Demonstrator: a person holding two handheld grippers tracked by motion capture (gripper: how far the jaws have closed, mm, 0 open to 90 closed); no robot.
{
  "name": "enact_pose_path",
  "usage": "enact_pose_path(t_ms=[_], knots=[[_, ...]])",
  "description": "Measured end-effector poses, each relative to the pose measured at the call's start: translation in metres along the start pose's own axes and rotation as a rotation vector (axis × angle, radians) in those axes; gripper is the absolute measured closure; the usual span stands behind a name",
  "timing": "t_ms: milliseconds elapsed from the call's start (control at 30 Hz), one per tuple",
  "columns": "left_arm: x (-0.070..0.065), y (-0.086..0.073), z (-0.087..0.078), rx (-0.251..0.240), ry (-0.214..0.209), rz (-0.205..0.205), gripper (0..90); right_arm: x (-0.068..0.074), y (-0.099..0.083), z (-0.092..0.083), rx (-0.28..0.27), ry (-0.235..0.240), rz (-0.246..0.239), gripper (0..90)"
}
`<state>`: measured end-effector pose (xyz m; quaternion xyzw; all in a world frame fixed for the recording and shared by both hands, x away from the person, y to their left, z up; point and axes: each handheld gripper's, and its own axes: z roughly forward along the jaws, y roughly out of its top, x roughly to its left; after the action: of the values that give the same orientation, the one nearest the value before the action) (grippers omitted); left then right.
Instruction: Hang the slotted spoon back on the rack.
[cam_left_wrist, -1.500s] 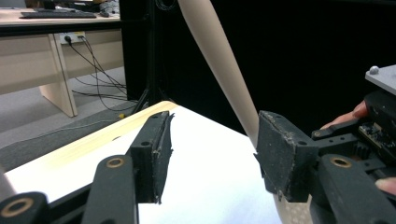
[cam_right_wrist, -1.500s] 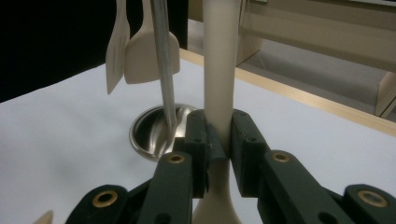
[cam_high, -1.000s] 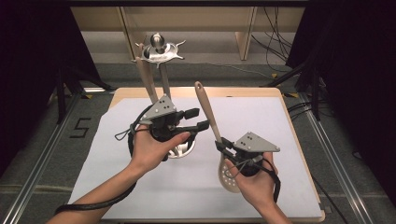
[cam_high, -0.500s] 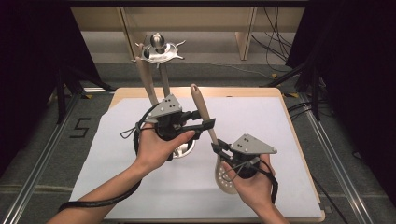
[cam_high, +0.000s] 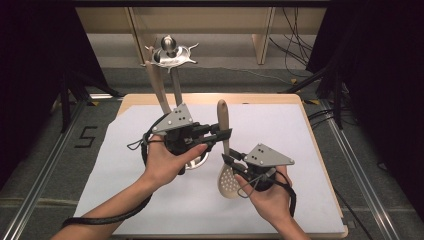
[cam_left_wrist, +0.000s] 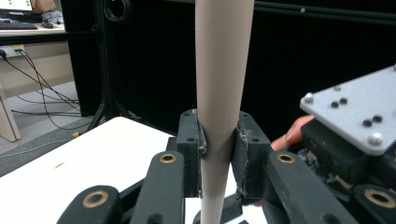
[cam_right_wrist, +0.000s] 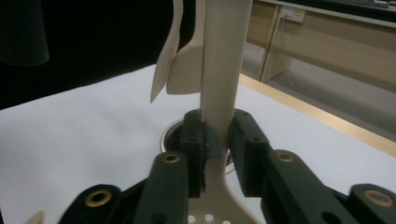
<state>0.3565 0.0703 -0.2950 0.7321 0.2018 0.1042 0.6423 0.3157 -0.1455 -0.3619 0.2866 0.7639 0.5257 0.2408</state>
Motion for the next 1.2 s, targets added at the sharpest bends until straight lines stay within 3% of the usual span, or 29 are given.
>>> enact_pose_path(t_ms=[67,200,233,333,367,467,600,700,933,1200], knots=[[0.001,-0.001,0.0,0.005,0.001,0.002,74.2,-0.003,0.002,-0.001,-0.013,0.021,-0.031,69.0],[0.005,-0.002,-0.004,0.009,0.0,0.012,74.4,-0.005,0.005,-0.005,-0.029,0.052,-0.035,65.0],[0.006,-0.003,-0.006,0.013,-0.002,0.015,74.4,-0.007,0.006,-0.006,-0.036,0.076,-0.027,64.7],[0.007,-0.004,-0.007,0.017,-0.006,0.016,74.4,-0.007,0.006,-0.007,-0.039,0.082,-0.017,64.7],[0.007,-0.005,-0.008,0.019,-0.007,0.015,74.4,-0.009,0.008,-0.006,-0.036,0.109,-0.043,64.7],[0.008,-0.007,-0.01,0.017,-0.014,0.01,74.4,-0.007,0.01,-0.003,-0.053,0.114,-0.054,64.6],[0.008,-0.008,-0.011,0.019,-0.014,0.012,74.4,-0.008,0.013,-0.002,-0.056,0.128,-0.058,64.7],[0.009,-0.009,-0.012,0.014,-0.022,0.01,74.4,-0.01,0.015,0.001,-0.06,0.172,-0.05,64.5],[0.008,-0.009,-0.014,0.009,-0.039,0.0,74.4,-0.012,0.019,0.005,-0.067,0.171,-0.064,64.6],[0.007,-0.009,-0.013,0.009,-0.046,0.005,74.4,-0.012,0.021,0.005,-0.067,0.204,-0.053,66.1]])
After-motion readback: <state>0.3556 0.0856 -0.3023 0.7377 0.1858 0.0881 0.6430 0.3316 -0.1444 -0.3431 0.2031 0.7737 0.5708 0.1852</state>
